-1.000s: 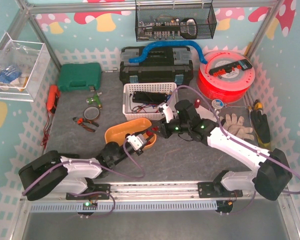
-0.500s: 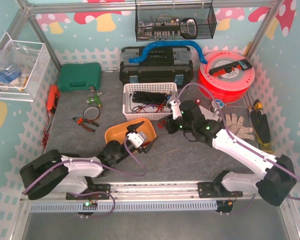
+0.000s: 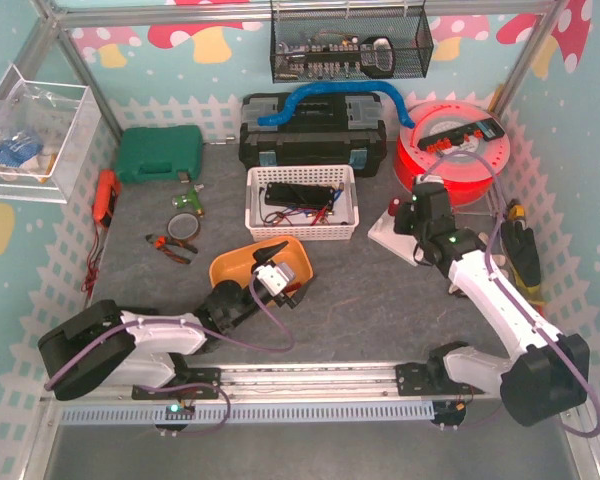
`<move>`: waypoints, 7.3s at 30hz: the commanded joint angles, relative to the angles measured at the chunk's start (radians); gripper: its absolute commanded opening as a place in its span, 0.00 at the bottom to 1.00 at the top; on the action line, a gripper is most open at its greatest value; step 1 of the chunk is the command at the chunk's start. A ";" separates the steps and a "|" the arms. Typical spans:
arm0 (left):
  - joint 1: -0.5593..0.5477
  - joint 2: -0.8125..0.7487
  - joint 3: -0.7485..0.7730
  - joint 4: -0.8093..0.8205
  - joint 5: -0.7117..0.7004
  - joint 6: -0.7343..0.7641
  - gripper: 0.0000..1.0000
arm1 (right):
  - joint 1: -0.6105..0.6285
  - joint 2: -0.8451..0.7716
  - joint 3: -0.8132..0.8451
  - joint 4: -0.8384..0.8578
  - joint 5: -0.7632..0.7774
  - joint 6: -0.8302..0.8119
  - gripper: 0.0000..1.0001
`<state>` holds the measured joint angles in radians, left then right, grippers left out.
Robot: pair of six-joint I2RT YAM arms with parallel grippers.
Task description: Install the large spring
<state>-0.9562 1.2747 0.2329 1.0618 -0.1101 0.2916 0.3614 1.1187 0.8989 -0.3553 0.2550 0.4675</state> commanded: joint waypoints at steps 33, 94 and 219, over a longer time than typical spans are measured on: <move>-0.009 -0.029 0.041 -0.051 0.016 0.000 0.99 | -0.391 0.316 0.035 0.111 -0.040 0.040 0.00; 0.245 -0.190 0.688 -1.578 0.041 -0.653 0.79 | -0.085 -0.226 -0.252 0.227 -0.248 0.216 0.97; 0.371 0.422 0.727 -1.604 0.558 0.137 0.47 | -0.085 -0.479 -0.025 -0.350 -0.058 0.116 0.93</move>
<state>-0.5789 1.6775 0.9775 -0.5758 0.4458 0.3996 0.2710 0.6510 0.8616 -0.6960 0.2008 0.5644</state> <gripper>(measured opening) 0.466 0.925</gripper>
